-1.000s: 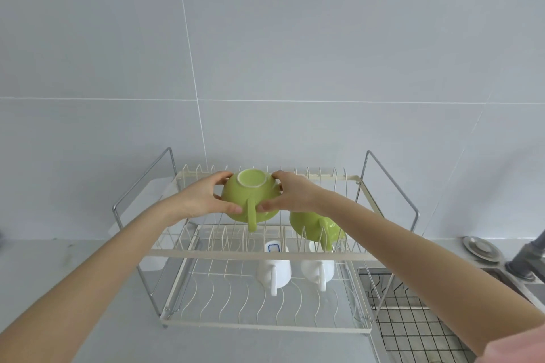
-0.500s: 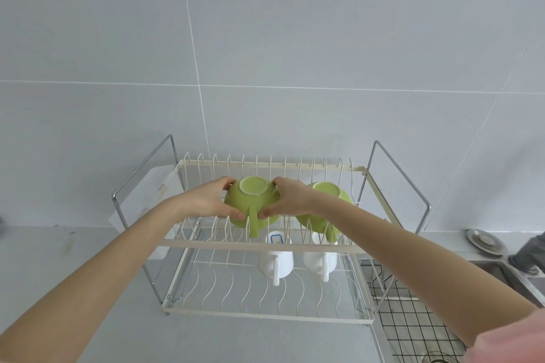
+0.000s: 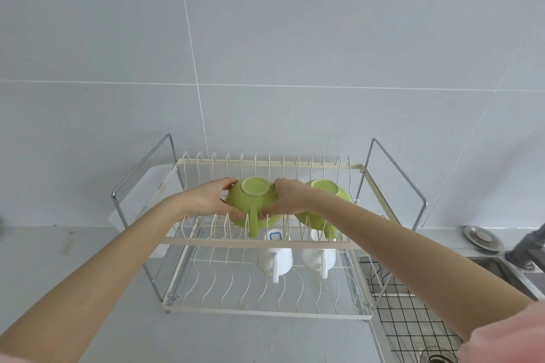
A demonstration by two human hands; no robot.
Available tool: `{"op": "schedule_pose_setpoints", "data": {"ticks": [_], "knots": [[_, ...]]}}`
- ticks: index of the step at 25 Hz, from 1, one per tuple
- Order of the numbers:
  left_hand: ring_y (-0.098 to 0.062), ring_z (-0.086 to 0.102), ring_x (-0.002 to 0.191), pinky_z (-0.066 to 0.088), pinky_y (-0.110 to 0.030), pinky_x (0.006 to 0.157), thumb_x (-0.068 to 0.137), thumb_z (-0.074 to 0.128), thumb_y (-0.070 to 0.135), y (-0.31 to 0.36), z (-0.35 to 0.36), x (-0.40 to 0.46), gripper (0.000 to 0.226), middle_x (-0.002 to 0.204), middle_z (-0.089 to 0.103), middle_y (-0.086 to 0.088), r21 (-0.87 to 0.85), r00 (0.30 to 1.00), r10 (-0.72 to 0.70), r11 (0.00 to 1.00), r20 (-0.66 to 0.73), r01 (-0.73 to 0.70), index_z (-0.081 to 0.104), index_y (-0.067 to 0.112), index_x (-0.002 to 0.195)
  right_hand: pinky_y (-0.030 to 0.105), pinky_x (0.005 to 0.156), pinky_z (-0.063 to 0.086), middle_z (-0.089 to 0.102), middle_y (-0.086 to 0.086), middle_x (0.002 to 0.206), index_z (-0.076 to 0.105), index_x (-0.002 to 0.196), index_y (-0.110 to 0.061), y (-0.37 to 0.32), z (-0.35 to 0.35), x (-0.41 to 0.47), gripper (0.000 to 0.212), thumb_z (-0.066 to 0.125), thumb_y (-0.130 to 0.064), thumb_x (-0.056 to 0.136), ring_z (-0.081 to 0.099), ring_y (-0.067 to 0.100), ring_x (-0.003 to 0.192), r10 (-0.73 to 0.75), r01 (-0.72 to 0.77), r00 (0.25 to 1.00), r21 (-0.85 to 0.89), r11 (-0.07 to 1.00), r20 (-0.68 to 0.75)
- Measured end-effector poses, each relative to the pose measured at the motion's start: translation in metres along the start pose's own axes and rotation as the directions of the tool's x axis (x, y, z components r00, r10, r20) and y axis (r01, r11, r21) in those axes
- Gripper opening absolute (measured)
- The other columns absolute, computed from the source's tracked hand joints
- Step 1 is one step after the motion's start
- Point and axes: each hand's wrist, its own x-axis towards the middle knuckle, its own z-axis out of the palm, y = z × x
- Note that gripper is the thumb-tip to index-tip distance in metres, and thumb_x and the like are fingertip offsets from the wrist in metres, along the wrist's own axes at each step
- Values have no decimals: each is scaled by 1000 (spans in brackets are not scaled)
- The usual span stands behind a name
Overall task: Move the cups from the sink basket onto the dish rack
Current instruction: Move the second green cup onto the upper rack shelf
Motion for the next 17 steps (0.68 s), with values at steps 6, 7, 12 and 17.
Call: {"op": "schedule_pose_setpoints", "data": {"ticks": [6, 7, 12, 17], "knots": [[-24, 59, 106, 41, -29, 93, 76, 71, 19, 1, -1, 1, 76, 144, 38, -2, 112, 1000, -6, 994, -1, 6, 29, 18, 139, 25, 53, 33, 46, -1, 72, 49, 77, -15, -4, 1, 1, 30, 67, -39, 78, 43, 21, 85, 31, -30, 1000, -78, 997, 6], [-23, 57, 105, 41, -29, 92, 75, 71, 21, 2, -1, 1, 77, 144, 38, -2, 140, 1000, -10, 990, -6, 10, 29, 19, 139, 23, 49, 30, 43, -3, 67, 41, 67, -19, -4, 1, 0, 35, 67, -39, 77, 44, 22, 85, 38, -38, 999, -84, 996, 3], [-27, 55, 115, 40, -37, 104, 76, 71, 21, 2, -1, 3, 78, 146, 37, -6, 166, 1000, -18, 986, -5, 19, 27, 15, 141, 27, 66, 35, 46, -1, 76, 44, 83, -13, -5, -2, 0, 35, 67, -39, 78, 43, 22, 86, 11, -10, 1000, -95, 995, 12], [-25, 48, 123, 40, -34, 101, 79, 66, 31, 4, -8, 0, 76, 145, 37, -7, 221, 998, -63, 973, -9, 64, 25, 16, 142, 30, 76, 37, 52, 9, 108, 48, 119, -4, -3, -7, -9, 55, 65, -39, 80, 47, 25, 99, -17, 17, 1000, -103, 995, -4]]}}
